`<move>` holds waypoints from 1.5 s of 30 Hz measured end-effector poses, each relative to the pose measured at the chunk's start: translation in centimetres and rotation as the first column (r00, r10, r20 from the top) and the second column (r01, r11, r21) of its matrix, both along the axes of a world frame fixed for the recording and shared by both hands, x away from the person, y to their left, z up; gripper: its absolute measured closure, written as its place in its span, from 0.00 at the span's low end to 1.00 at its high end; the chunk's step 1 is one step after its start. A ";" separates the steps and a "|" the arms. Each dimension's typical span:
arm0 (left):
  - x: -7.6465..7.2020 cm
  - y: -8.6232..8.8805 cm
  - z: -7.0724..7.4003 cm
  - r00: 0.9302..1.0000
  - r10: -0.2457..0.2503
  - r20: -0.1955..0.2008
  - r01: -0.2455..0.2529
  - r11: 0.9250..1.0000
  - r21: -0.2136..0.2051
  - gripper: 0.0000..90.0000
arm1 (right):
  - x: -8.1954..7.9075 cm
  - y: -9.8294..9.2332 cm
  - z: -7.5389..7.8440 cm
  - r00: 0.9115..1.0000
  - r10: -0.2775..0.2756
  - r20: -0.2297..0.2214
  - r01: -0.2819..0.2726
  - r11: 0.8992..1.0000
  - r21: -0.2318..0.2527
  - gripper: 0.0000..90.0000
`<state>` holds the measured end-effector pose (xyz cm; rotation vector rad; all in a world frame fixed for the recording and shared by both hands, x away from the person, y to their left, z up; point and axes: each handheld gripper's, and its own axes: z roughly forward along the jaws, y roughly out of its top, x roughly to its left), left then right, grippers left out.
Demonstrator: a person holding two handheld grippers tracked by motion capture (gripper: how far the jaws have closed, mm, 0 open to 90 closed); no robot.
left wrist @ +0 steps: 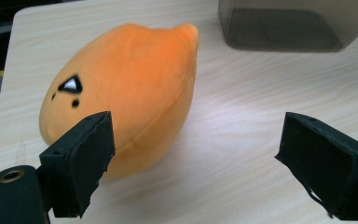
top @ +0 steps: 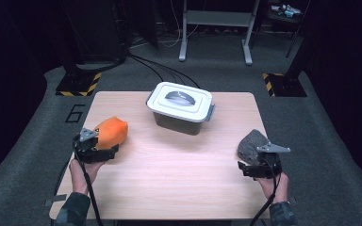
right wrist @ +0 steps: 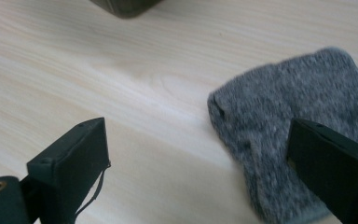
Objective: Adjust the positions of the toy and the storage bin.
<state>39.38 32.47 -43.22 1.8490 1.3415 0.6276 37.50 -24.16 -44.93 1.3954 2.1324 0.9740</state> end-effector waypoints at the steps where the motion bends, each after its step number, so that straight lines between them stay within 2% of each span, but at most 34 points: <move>1: -0.3 0.1 -0.2 1.000 0.004 0.002 -0.004 1.000 -0.001 0.12 | 0.4 0.3 0.2 1.000 0.006 0.005 -0.006 1.000 0.003 0.06; 3: -0.9 0.3 -0.8 1.000 0.016 0.005 -0.016 1.000 0.002 0.12 | 1.2 0.8 0.7 1.000 0.020 0.008 -0.020 1.000 0.005 0.06; 7: -2.1 0.8 -2.3 0.999 0.025 -0.025 -0.024 1.000 0.015 0.12 | 2.8 1.8 1.3 0.999 0.043 0.004 -0.043 0.999 0.016 0.07; 11: -2.9 1.1 -4.5 0.998 0.038 -0.054 -0.037 0.999 0.024 0.12 | 4.1 2.8 1.7 0.998 0.064 -0.002 -0.064 0.998 0.030 0.07; 14: -3.4 1.3 -6.0 0.996 0.043 -0.075 -0.040 0.998 0.047 0.12 | 5.0 3.4 2.0 0.997 0.080 -0.003 -0.080 0.996 0.040 0.08; 17: -3.5 1.2 -7.2 0.994 0.038 -0.102 -0.030 0.997 0.077 0.12 | 6.0 4.0 2.3 0.996 0.089 0.000 -0.089 0.995 0.047 0.09; 18: -3.5 1.2 -7.7 0.992 0.029 -0.127 -0.019 0.997 0.079 0.12 | 6.3 4.2 2.5 0.996 0.089 -0.002 -0.089 0.995 0.047 0.09; 21: -3.5 1.1 -8.7 0.989 0.005 -0.147 0.007 0.996 0.085 0.12 | 7.5 4.7 3.0 0.995 0.098 0.001 -0.098 0.994 0.047 0.10; 23: -3.6 1.1 -9.2 0.988 -0.005 -0.151 0.017 0.997 0.079 0.12 | 8.2 5.0 3.3 0.995 0.099 0.003 -0.099 0.994 0.044 0.11; 24: -3.7 1.0 -9.5 0.992 0.004 -0.128 0.008 0.996 0.088 0.12 | 8.6 5.2 3.4 0.995 0.105 0.003 -0.105 0.993 0.048 0.11; 27: -3.9 1.1 -9.6 0.993 0.004 -0.115 0.005 0.997 0.078 0.12 | 9.7 5.6 3.8 0.994 0.108 0.001 -0.108 0.993 0.047 0.12; 29: -4.0 1.3 -9.8 0.996 0.006 -0.089 0.000 0.998 0.068 0.12 | 10.5 5.9 3.9 0.994 0.110 0.003 -0.110 0.993 0.052 0.13; 31: -4.1 1.4 -9.9 0.997 0.007 -0.082 -0.002 0.998 0.065 0.12 | 11.2 6.2 3.9 0.994 0.109 -0.007 -0.108 0.991 0.076 0.16; 33: -4.1 1.3 -9.9 0.997 0.006 -0.079 -0.001 0.998 0.066 0.12 | 12.1 6.4 4.0 0.994 0.105 -0.009 -0.104 0.991 0.088 0.22; 40: -4.1 1.3 -10.0 0.997 0.006 -0.073 -0.001 0.998 0.067 0.12 | 14.4 7.2 4.2 0.996 0.084 -0.001 -0.083 0.994 0.065 0.39; 45: -4.1 1.4 -9.9 0.997 0.003 -0.077 0.003 0.997 0.071 0.12 | 16.0 7.5 4.4 0.998 0.063 -0.004 -0.062 0.994 0.087 0.51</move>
